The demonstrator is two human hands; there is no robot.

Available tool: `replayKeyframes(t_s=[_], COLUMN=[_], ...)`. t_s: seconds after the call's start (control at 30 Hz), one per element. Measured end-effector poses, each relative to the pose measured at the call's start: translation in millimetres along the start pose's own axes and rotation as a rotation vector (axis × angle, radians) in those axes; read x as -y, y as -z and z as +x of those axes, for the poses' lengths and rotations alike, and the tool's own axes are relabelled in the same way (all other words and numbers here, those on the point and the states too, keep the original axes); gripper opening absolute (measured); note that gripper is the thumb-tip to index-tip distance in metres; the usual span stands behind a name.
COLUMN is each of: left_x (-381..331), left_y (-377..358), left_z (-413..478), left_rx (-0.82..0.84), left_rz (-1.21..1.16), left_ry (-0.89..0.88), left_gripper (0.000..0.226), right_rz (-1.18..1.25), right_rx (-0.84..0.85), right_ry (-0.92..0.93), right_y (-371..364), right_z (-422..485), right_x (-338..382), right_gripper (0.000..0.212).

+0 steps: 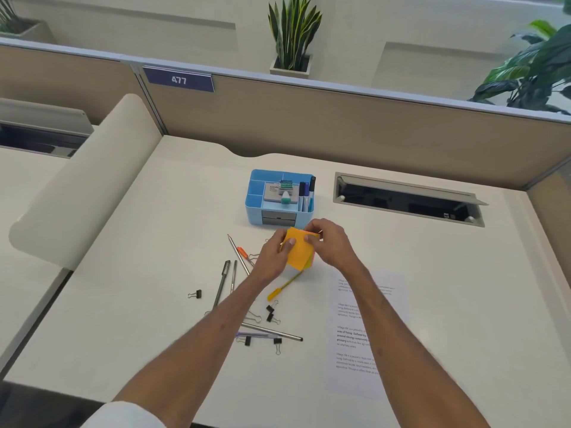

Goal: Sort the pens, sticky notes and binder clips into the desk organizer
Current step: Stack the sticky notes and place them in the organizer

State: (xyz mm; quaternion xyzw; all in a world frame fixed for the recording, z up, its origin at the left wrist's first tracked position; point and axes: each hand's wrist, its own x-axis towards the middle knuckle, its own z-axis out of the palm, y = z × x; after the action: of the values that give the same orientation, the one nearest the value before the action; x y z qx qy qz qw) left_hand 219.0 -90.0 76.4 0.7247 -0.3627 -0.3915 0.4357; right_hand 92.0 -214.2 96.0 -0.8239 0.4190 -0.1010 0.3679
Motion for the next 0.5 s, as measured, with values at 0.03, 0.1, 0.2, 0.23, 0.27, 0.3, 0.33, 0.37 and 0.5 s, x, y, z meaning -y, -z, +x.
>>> replayKeyframes(t_s=[0.03,0.1,0.2,0.23,0.27,0.3,0.33,0.37,0.5], left_x=[-0.3,0.5,1.7,2.3,3.0,3.8,5.2,7.4,19.7], left_y=[-1.3,-4.9,-8.3,-8.9,-10.0,-11.5,-13.6,-16.0,-24.5], left_z=[2.3,8.5,16.9,18.9,20.4,21.4,22.1,22.4,25.4], left_rx=[-0.004,-0.001,0.017,0.023,0.032,0.045,0.061,0.074,0.057], left_rz=[0.002,0.004,0.026,0.035,0.039,0.034,0.027,0.022,0.046], left_ry=[0.005,-0.008,-0.05,-0.061,-0.064,-0.06,-0.052,-0.041,0.037], left_gripper=[0.029,0.026,0.023,0.026,0.03,0.032,0.033,0.033,0.022], right_rz=[0.001,-0.01,-0.035,-0.045,-0.054,-0.062,-0.074,-0.094,-0.186], right_rx=[-0.027,-0.063,-0.113,-0.118,-0.112,-0.094,-0.064,-0.023,0.099], right_ry=[0.032,0.077,0.121,0.13,0.13,0.122,0.106,0.088,0.056], right_y=[-1.6,-6.5,-12.8,-14.9,-17.0,-19.3,-22.1,-25.5,-37.4], right_z=[0.0,-1.1,-3.1,-3.7,-4.0,-4.4,-4.9,-5.3,-8.0], right_x=[0.8,0.8,-3.8,-6.5,-9.5,-12.4,-15.3,-18.3,-27.4], right_gripper=[0.011,0.012,0.015,0.017,0.018,0.019,0.021,0.022,0.027])
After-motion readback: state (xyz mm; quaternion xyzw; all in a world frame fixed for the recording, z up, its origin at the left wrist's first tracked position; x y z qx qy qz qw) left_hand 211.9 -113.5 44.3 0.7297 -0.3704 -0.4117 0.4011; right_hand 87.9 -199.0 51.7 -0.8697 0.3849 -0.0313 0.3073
